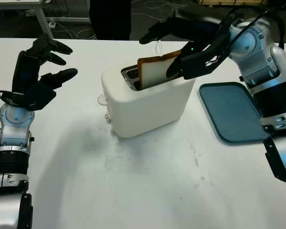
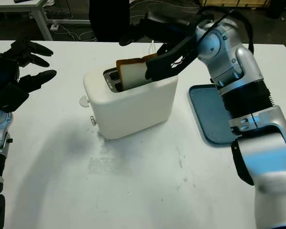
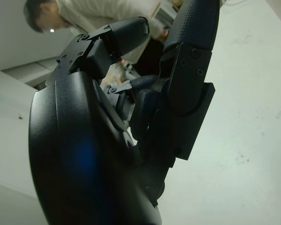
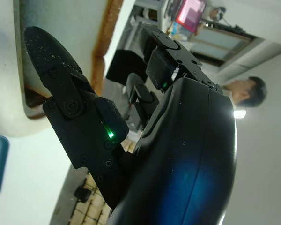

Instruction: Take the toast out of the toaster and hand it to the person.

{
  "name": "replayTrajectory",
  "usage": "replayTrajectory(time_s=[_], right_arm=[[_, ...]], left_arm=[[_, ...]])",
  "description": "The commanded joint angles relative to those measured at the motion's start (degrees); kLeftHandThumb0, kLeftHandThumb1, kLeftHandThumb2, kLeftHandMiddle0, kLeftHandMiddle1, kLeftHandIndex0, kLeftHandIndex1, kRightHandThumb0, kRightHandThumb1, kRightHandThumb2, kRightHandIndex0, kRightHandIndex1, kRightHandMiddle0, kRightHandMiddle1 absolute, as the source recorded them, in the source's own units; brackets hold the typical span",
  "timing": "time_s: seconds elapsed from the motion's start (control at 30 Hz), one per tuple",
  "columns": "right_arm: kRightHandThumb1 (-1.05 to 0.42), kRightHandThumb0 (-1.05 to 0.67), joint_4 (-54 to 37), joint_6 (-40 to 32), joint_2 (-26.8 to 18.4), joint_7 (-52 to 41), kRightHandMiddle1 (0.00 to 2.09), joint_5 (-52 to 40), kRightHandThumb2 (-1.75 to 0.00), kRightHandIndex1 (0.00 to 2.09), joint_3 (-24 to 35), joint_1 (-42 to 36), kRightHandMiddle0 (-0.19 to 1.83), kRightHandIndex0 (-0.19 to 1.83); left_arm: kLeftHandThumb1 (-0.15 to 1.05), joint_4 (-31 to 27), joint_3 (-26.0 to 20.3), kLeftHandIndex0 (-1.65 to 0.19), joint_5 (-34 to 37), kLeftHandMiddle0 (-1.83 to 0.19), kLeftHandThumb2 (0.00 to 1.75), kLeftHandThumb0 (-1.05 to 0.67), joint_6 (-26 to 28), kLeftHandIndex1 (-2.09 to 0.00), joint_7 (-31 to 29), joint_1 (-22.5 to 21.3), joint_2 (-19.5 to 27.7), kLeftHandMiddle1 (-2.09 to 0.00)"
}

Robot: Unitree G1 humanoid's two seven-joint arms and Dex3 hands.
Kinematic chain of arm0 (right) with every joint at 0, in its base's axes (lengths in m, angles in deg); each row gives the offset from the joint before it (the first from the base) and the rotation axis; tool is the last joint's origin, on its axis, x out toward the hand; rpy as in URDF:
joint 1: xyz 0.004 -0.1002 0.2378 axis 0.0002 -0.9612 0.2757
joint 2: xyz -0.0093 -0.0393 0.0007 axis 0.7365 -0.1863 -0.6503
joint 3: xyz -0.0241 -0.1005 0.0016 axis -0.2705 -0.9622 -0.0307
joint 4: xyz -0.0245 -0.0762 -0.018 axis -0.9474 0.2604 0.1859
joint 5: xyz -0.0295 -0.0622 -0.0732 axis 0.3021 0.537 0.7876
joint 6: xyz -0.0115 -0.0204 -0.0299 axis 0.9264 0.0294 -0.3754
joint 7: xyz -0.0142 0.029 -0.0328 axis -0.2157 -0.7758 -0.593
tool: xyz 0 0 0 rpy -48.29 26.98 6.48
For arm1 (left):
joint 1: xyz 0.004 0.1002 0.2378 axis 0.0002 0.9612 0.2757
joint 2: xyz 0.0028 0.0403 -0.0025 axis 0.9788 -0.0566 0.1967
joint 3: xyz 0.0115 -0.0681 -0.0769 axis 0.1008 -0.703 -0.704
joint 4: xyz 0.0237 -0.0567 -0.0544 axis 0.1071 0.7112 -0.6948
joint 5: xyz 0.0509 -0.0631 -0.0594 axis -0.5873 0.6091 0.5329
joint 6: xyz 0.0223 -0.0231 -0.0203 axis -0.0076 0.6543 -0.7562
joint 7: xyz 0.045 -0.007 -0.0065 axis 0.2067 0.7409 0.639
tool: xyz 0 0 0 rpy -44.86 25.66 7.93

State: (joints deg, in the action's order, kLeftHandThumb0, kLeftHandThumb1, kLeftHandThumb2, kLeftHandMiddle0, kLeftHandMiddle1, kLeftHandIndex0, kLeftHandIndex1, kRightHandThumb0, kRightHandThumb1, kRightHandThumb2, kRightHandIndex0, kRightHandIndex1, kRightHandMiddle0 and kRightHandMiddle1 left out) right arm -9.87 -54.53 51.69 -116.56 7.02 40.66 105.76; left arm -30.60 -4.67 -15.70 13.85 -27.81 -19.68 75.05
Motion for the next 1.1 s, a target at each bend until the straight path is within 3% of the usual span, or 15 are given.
replayTrajectory(time_s=[0.0,0.23,0.37,0.43,0.57,0.6,0.67,0.73,0.9,1.03,1.07], right_arm=[[-0.66,-0.64,1.6,1.5,0.8,1.3,0.02,0.4,0.00,0.04,-0.4,-0.8,0.59,0.61],[-0.68,-0.59,5.5,5.1,1.3,4.8,0.04,2.1,-0.01,0.07,-1.5,-1.2,0.64,0.65],[-0.71,-0.43,7.6,7.0,1.6,7.2,0.06,2.4,-0.01,0.12,-1.7,-1.5,0.70,0.71],[-0.72,-0.36,8.9,8.8,1.6,7.9,0.09,2.3,-0.01,0.19,-1.7,-1.5,0.76,0.83],[-0.82,-0.32,10.3,9.7,1.2,6.0,0.18,2.3,-0.01,0.62,-2.1,-0.6,1.00,1.01],[-0.85,-0.34,10.2,9.5,1.0,6.0,0.25,2.8,-0.01,1.00,-2.3,-0.5,1.09,1.01],[-0.90,-0.39,10.1,9.9,0.6,6.8,0.40,4.1,-0.02,1.41,-2.7,-0.3,1.13,0.98],[-0.91,-0.46,10.3,11.2,0.0,9.3,0.95,6.2,-0.10,1.65,-3.2,-0.1,0.98,0.96],[-0.92,-0.56,11.0,12.7,-0.5,16.3,1.58,9.2,-0.20,1.74,-3.1,-0.2,0.79,0.96],[-0.92,-0.58,11.8,14.3,-0.6,24.1,1.41,11.8,-0.33,1.75,-2.7,-0.2,0.86,0.97],[-0.92,-0.57,12.4,14.8,-0.5,25.7,1.51,11.9,-0.36,1.75,-2.5,-0.2,0.83,0.98]], left_arm=[[0.92,0.0,0.4,-0.38,-0.7,-0.44,0.18,-0.91,-0.6,-1.20,0.2,-0.1,0.6,-1.30],[0.92,-0.2,0.2,-0.39,-0.3,-0.44,0.16,-0.91,0.0,-1.19,0.2,0.0,0.3,-1.30],[0.92,0.4,0.4,-0.38,-1.0,-0.44,0.17,-0.91,-1.0,-1.19,0.6,-0.1,0.6,-1.29],[0.92,0.5,0.3,-0.37,-0.8,-0.44,0.18,-0.91,-0.9,-1.20,0.5,-0.1,0.6,-1.30],[0.92,0.1,0.0,-0.37,0.2,-0.43,0.16,-0.91,0.0,-1.20,0.0,0.0,0.3,-1.29],[0.92,0.1,0.0,-0.37,0.3,-0.43,0.15,-0.91,0.0,-1.20,0.0,0.0,0.2,-1.29],[0.92,0.1,-0.1,-0.37,0.7,-0.43,0.15,-0.91,0.3,-1.20,-0.2,0.0,0.1,-1.29],[0.92,0.2,0.0,-0.37,0.1,-0.42,0.15,-0.92,0.2,-1.20,0.1,0.0,0.4,-1.29],[0.92,0.1,0.1,-0.36,-0.2,-0.42,0.16,-0.91,0.3,-1.21,0.3,-0.2,0.4,-1.30],[0.92,0.5,0.2,-0.37,-0.6,-0.43,0.16,-0.91,0.0,-1.21,0.5,-0.3,0.5,-1.30],[0.92,0.6,0.2,-0.37,-0.6,-0.43,0.16,-0.91,-0.1,-1.21,0.5,-0.4,0.5,-1.30]])
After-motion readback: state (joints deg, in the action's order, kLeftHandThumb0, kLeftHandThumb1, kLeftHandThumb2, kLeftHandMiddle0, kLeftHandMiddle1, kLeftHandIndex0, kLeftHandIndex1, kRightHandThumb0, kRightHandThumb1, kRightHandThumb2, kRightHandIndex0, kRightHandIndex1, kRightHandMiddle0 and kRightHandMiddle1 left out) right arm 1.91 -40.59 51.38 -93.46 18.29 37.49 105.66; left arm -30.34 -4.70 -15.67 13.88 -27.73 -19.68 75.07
